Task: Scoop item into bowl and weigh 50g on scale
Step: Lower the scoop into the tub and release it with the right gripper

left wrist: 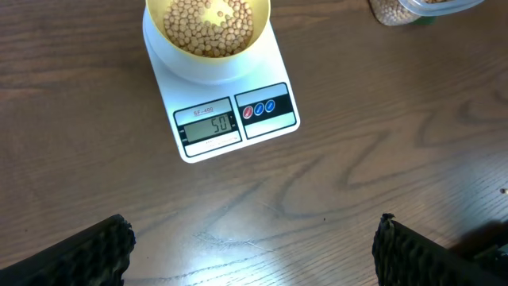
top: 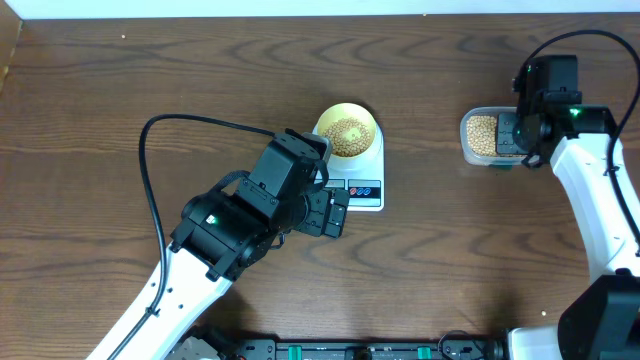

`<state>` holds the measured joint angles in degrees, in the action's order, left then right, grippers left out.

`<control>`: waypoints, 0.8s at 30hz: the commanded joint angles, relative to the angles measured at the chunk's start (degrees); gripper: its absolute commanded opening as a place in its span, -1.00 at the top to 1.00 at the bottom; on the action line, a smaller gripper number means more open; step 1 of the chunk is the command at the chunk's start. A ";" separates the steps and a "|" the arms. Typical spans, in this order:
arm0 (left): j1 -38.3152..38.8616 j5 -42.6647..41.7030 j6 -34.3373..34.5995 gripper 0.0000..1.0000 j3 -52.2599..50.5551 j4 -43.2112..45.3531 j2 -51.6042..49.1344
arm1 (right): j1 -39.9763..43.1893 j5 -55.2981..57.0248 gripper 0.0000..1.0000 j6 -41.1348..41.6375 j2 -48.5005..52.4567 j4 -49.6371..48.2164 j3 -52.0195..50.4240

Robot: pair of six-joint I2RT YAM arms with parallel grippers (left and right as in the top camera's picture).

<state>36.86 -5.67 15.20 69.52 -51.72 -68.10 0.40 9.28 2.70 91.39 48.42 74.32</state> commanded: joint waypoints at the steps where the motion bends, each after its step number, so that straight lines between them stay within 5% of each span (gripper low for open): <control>1: -0.15 0.28 -0.07 -0.97 0.90 -0.13 -0.07 | -1.14 3.41 0.98 -0.22 -0.31 -1.11 -1.90; 24: -0.15 0.28 -0.07 -0.97 0.90 -0.15 -0.07 | -1.09 -0.83 0.98 2.16 -0.28 -11.58 -13.53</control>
<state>36.86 -5.69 15.20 69.52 -51.70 -68.10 -0.25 8.36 3.90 91.37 36.56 61.67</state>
